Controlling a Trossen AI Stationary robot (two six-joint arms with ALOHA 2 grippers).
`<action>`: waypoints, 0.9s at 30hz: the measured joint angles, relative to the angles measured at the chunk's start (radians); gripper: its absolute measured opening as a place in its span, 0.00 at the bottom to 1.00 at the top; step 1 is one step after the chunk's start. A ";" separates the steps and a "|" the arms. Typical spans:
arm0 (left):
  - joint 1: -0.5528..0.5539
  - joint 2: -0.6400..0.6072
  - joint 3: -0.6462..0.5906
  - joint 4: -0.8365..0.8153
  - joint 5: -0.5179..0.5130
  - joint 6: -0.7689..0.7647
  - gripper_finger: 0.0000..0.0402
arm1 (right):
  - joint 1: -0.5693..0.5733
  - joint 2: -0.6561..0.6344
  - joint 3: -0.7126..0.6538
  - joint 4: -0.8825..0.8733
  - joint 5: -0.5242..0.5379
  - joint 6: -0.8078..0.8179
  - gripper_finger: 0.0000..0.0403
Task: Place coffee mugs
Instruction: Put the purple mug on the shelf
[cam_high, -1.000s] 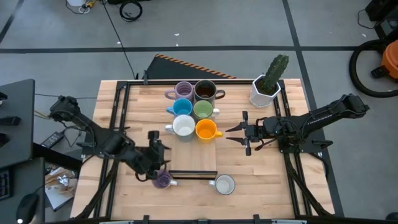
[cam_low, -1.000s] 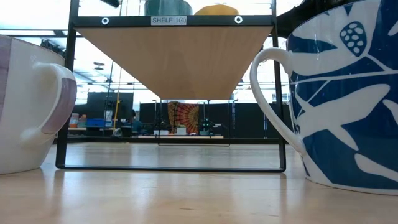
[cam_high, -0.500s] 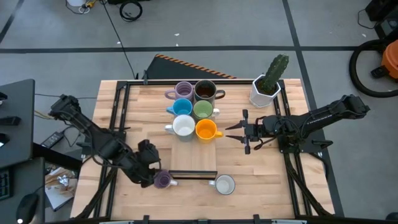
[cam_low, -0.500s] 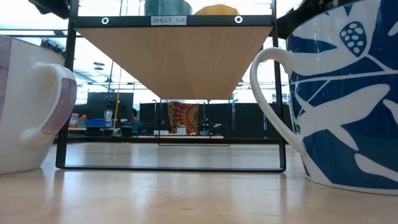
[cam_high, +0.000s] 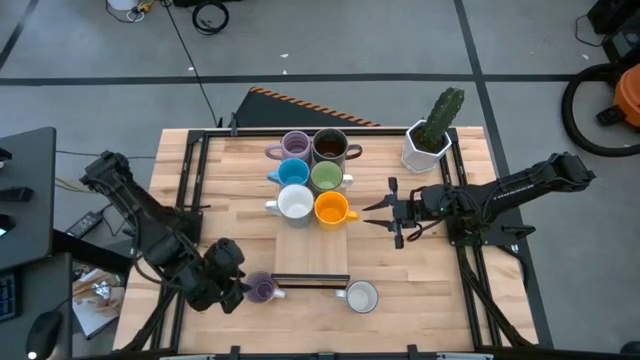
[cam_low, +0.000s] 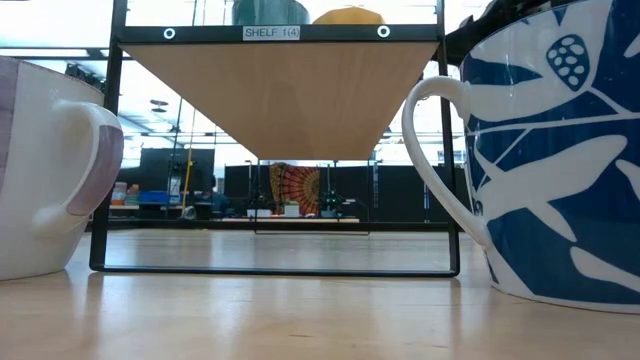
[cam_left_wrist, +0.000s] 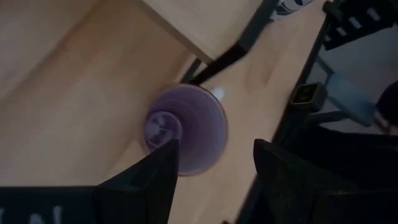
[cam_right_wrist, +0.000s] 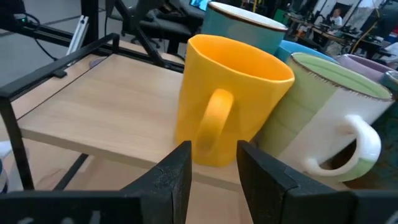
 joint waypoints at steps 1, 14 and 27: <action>-0.005 0.006 0.000 0.012 -0.001 -0.017 0.52 | 0.000 0.000 0.000 0.000 -0.001 -0.003 0.33; -0.016 0.153 0.110 0.023 0.008 -0.064 0.42 | 0.000 0.002 0.000 0.022 -0.032 -0.085 0.33; -0.029 0.279 0.294 -0.396 0.005 -0.359 0.42 | -0.002 0.002 0.000 0.034 -0.076 -0.100 0.33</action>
